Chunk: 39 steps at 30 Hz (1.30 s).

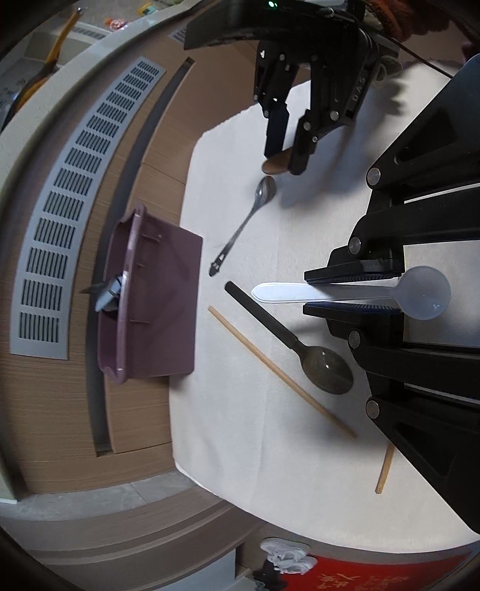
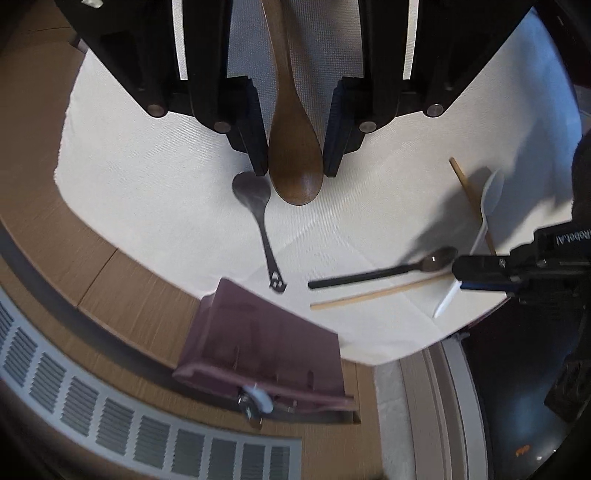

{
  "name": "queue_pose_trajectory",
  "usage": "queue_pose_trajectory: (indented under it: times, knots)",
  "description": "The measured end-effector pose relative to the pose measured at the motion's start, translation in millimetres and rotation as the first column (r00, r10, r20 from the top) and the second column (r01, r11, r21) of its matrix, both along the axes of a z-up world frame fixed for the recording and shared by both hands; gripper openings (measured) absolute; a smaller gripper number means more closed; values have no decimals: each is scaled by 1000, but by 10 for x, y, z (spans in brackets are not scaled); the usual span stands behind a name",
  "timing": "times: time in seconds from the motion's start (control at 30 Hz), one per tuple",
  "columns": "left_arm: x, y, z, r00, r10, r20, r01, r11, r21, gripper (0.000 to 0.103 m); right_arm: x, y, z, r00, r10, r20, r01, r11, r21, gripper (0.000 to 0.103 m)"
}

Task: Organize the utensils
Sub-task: 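Grasp the wooden spoon with the right gripper while the left grasps the white spoon, then lift both spoons into the purple caddy and open both grippers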

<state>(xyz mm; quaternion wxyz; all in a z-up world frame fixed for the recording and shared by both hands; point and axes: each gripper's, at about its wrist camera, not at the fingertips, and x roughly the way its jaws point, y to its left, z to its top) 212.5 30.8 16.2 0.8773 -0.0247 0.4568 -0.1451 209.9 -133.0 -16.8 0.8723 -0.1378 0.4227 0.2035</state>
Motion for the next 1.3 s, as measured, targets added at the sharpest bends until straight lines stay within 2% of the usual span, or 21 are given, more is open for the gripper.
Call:
queue_pose_trajectory:
  times: [0.23,0.5,0.63,0.73,0.77,0.83,0.87,0.9,1.0,1.07,1.13,1.2,1.27,1.3]
  knots:
    - [-64,2,166,999,-9,44,9,1000,-17,10,-121,-47,299,997,-14,72,12,999,31,28]
    - [-107,24,347,995,-13,98,18,998,-55,10,-146,-88,411,996,-38,86,31,996,85,28]
    - [-74,104,606,987,5,163,12,995,-101,10,-97,-120,559,992,-55,113,37,988,149,28]
    - [-3,178,984,968,29,251,8,989,-146,10,-73,-152,973,973,-75,219,26,976,217,28]
    - [26,197,1120,958,40,283,6,988,-157,10,-56,-160,1159,960,-91,265,25,969,244,28]
    - [114,260,1524,915,87,393,-10,981,-195,10,3,-186,1635,916,-144,375,19,948,319,28]
    - [146,283,1632,901,101,423,-10,977,-211,10,41,-195,1836,891,-169,421,12,936,352,28]
    - [230,319,1803,873,129,470,-10,969,-247,10,78,-202,1982,873,-191,449,6,925,381,28]
    - [437,345,1970,833,172,526,-18,958,-285,10,262,-205,2313,832,-239,500,-40,874,484,28]
    - [555,323,1957,786,207,583,-42,958,-282,10,383,-181,2329,812,-257,524,-59,857,511,28]
    - [672,286,1833,731,246,637,-90,959,-267,10,510,-121,2247,797,-264,543,-59,861,505,28]
    - [792,292,1656,696,281,661,-128,954,-270,10,664,-85,2089,796,-266,543,-65,855,514,28]
    - [903,311,1504,682,303,666,-147,948,-281,10,797,-53,1930,800,-259,542,-70,856,512,28]
    - [966,307,1412,682,303,665,-144,948,-284,10,835,-9,1867,798,-252,547,-68,865,497,28]
